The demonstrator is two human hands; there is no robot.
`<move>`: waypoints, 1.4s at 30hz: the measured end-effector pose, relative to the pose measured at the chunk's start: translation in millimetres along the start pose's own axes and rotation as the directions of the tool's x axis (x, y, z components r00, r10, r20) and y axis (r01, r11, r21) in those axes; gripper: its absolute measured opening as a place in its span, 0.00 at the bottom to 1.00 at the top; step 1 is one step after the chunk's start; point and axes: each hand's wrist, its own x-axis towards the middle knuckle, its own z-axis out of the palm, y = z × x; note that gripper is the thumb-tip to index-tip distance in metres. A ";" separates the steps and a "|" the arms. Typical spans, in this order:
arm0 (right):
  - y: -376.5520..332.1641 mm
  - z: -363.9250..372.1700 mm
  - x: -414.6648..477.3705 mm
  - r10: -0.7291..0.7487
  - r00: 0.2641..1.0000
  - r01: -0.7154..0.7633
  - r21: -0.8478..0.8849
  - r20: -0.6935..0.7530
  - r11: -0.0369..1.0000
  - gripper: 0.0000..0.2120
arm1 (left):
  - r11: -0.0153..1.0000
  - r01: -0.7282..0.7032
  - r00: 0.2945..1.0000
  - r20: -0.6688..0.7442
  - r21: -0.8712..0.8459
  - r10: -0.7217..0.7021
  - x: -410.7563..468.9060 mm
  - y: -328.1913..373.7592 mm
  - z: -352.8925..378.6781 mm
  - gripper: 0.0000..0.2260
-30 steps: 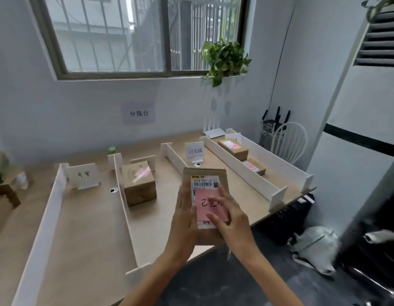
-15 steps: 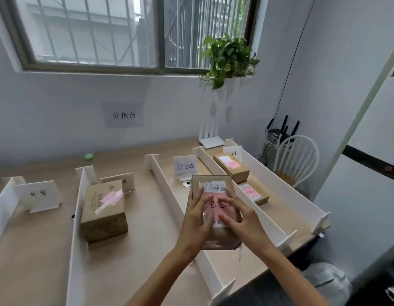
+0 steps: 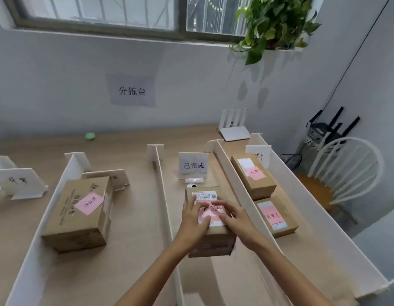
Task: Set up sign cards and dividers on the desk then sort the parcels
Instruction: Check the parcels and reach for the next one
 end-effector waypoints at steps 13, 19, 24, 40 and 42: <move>96.1 32.6 242.7 0.110 0.967 -0.054 -0.236 0.230 0.970 0.18 | 0.916 0.288 0.957 -0.113 0.280 -0.267 186.9 -129.2 1.1 0.17; 161.2 58.6 253.0 0.026 0.911 0.180 -0.454 0.413 0.873 0.32 | 0.648 0.273 0.911 0.024 0.711 -0.411 202.1 -167.7 25.0 0.30; 161.3 52.9 265.3 0.003 0.906 0.262 -0.566 0.424 0.782 0.26 | 0.586 0.295 0.873 0.036 0.754 -0.486 208.6 -144.2 14.4 0.28; -0.9 115.5 54.1 -0.237 0.880 0.369 -0.279 0.411 0.887 0.15 | 0.838 0.362 0.881 -0.444 0.408 -0.164 -127.1 -40.5 -168.3 0.12; -26.0 153.3 18.6 -0.284 0.835 0.429 -0.233 0.472 0.873 0.15 | 0.825 0.412 0.835 -0.523 0.388 -0.170 -188.9 -29.7 -197.3 0.11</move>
